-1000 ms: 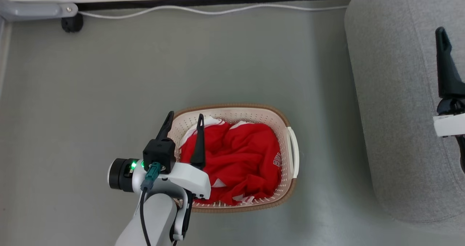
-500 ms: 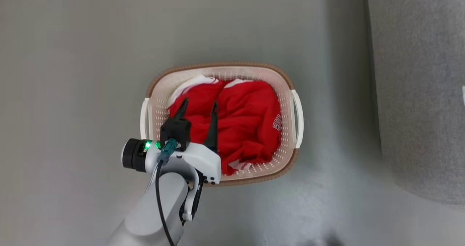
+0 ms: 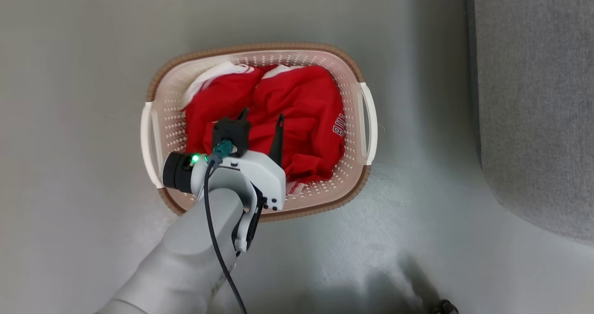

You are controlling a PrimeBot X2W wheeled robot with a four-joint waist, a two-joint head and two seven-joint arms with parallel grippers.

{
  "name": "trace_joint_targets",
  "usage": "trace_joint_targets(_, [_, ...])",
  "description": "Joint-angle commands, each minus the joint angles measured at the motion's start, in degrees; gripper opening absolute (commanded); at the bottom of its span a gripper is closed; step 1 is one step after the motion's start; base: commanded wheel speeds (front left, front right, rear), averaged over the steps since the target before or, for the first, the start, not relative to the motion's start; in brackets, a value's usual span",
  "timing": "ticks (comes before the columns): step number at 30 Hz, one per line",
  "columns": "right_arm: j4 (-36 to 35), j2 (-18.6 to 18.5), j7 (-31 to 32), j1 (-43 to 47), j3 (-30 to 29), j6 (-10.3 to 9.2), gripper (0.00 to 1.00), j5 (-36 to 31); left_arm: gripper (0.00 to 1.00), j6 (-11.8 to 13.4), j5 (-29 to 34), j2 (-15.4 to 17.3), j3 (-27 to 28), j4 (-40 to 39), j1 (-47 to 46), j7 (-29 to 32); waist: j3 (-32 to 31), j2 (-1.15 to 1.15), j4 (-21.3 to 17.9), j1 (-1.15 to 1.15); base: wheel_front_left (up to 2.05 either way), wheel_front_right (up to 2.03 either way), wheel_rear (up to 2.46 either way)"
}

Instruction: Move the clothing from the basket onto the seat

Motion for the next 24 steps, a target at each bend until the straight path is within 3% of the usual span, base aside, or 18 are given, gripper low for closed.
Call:
trace_joint_targets(1, [-1.89, -0.79, -0.34, 0.63, 0.61, 0.24, 1.00, 0.55, 1.00, -0.58, -1.36, 0.45, 0.05, 0.19, -1.21, -0.58, 1.29, 0.00, -1.08, 0.00, 0.00, 0.00, 0.00])
trace_joint_targets(14, [-4.79, 1.77, -0.34, -3.11, 2.21, 0.24, 1.00, 1.78, 1.00, 0.36, -16.96, 0.45, -14.52, 8.56, -12.16, 2.62, 8.19, 0.00, -5.98, 0.00, 0.00, 0.00, 0.00])
trace_joint_targets(24, [-6.03, 3.43, -0.34, -4.75, 3.36, 0.24, 1.00, 2.34, 1.00, 2.28, -21.48, 0.45, -20.09, 13.21, -16.27, 5.23, 11.02, 0.00, -8.90, 0.00, 0.00, 0.00, 0.00])
